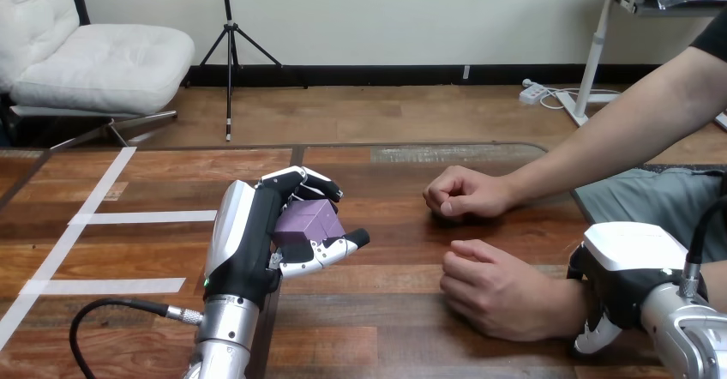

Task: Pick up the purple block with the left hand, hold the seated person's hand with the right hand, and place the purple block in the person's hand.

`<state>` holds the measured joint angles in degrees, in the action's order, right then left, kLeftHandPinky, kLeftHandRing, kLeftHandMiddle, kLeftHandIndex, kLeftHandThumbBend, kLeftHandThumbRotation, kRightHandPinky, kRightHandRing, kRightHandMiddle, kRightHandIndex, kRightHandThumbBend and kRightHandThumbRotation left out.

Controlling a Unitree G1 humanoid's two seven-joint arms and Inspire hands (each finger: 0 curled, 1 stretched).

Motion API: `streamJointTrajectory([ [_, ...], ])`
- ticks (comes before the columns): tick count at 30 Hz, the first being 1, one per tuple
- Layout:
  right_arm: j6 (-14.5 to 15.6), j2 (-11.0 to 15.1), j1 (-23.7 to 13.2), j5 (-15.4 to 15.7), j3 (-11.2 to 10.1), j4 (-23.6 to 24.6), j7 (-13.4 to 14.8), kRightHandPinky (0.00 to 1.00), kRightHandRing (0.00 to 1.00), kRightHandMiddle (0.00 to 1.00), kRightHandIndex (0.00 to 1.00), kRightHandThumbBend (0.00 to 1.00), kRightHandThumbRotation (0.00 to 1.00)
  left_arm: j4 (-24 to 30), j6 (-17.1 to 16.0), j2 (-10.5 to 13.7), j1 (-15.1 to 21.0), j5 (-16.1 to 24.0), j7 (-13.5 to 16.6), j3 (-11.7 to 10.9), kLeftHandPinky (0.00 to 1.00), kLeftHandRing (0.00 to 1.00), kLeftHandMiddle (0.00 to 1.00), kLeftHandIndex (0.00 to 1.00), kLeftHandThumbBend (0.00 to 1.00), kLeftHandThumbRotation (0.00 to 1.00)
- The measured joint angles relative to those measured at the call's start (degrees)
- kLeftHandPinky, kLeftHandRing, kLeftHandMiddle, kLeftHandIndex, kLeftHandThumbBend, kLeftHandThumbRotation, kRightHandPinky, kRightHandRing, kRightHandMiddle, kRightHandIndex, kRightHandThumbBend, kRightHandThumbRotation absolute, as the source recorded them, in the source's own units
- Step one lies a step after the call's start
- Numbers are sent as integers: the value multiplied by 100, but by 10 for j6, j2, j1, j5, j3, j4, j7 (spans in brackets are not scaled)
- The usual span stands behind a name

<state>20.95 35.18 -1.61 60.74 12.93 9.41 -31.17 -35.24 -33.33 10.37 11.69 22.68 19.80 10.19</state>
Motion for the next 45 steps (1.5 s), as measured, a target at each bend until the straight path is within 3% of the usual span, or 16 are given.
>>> streamJointTrajectory([
  [28,0,2,1,-18,-1,2,16,36,47,53,58,76,0,0,0,0,0,2,0,0,36,42,49,50,71,0],
  [45,5,2,8,-33,-16,17,16,36,46,54,56,77,0,0,0,-1,0,1,-1,0,36,42,49,50,71,0],
])
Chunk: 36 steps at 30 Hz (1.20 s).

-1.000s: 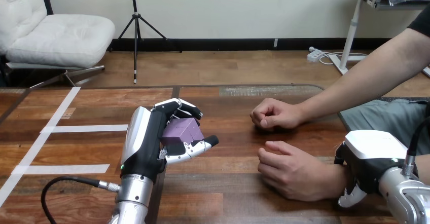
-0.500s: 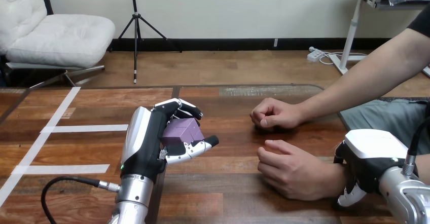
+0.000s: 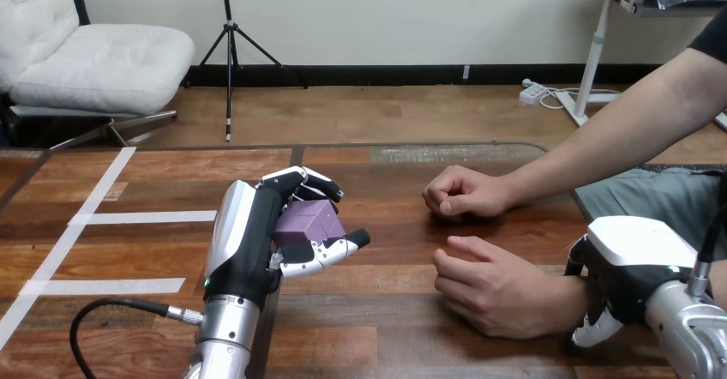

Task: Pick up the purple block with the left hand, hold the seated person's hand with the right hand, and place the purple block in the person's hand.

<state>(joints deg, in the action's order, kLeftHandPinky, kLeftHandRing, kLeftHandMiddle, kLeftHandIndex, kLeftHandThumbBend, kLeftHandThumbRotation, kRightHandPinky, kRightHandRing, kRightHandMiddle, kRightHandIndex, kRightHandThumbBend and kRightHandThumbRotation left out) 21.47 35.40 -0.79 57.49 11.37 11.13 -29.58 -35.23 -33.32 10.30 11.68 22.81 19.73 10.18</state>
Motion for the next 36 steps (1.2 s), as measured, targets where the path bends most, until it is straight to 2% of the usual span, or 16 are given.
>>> streamJointTrajectory([
  [13,-2,0,2,-11,-11,7,5,37,47,54,56,79,0,0,-2,-3,0,-1,-5,0,36,43,49,50,71,0],
  [36,-4,0,9,-15,-28,53,5,36,46,53,52,78,0,0,-3,-7,0,-1,-6,0,37,43,50,50,70,0],
])
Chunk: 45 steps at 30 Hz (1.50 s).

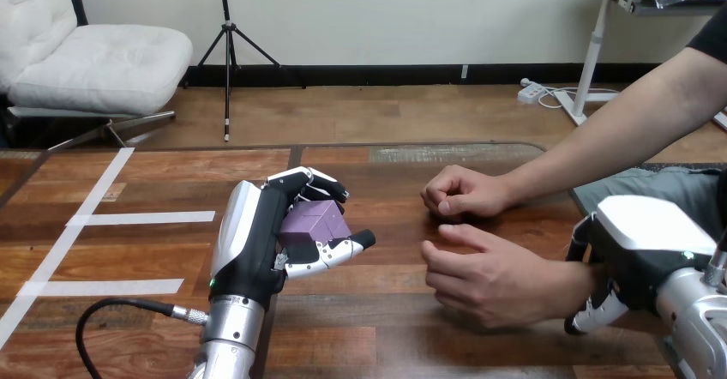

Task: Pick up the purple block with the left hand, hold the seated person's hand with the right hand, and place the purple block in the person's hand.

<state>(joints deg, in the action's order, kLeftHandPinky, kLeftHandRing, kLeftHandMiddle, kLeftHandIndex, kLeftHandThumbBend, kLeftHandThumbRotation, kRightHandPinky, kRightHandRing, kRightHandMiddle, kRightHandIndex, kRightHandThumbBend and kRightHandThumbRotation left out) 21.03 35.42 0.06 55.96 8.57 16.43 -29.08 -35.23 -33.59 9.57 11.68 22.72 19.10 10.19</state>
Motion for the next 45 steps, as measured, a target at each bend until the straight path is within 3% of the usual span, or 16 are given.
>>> streamJointTrajectory([
  [45,-16,0,0,1,-13,63,0,30,39,48,52,83,0,0,-6,-5,0,0,-1,0,36,42,49,50,71,0],
])
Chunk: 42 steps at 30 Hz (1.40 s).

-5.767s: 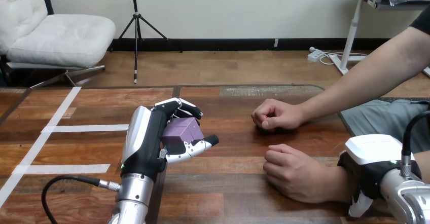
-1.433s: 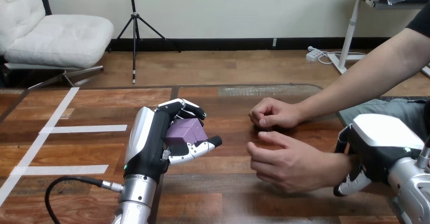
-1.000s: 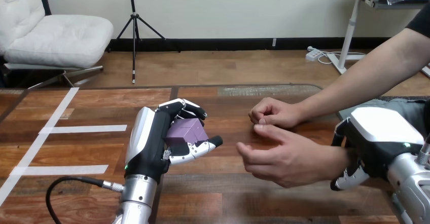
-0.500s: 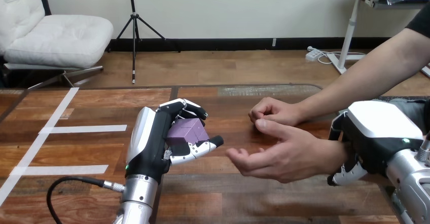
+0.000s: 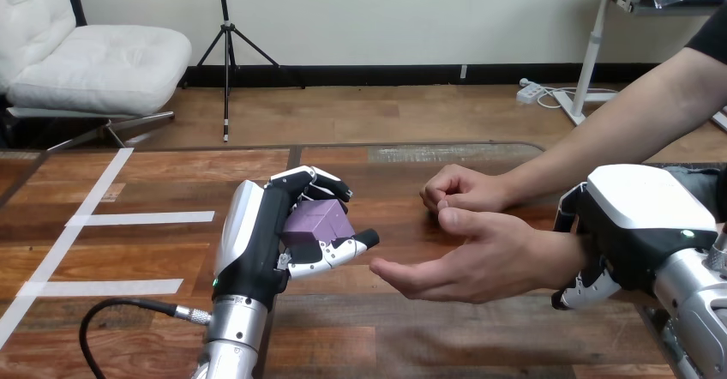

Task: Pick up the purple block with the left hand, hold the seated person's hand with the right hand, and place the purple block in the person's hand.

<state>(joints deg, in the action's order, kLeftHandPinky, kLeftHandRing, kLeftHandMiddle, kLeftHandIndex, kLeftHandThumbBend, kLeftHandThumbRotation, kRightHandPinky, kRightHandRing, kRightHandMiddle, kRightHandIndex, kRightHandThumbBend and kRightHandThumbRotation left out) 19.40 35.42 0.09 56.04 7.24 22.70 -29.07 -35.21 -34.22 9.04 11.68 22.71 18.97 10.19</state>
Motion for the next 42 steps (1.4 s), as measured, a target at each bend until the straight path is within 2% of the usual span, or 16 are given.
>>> streamJointTrajectory([
  [18,-9,0,-1,2,0,13,-3,24,33,42,51,82,0,7,-20,-6,-1,-8,-17,1,37,43,49,50,71,0],
  [33,-23,-2,-9,4,1,17,-5,26,34,43,50,81,0,57,-21,-21,-21,-13,-59,9,35,41,48,50,73,0],
  [42,-34,-4,-16,4,5,17,-5,27,35,44,49,81,0,83,-27,-33,-36,-16,-70,18,36,42,49,50,73,0],
])
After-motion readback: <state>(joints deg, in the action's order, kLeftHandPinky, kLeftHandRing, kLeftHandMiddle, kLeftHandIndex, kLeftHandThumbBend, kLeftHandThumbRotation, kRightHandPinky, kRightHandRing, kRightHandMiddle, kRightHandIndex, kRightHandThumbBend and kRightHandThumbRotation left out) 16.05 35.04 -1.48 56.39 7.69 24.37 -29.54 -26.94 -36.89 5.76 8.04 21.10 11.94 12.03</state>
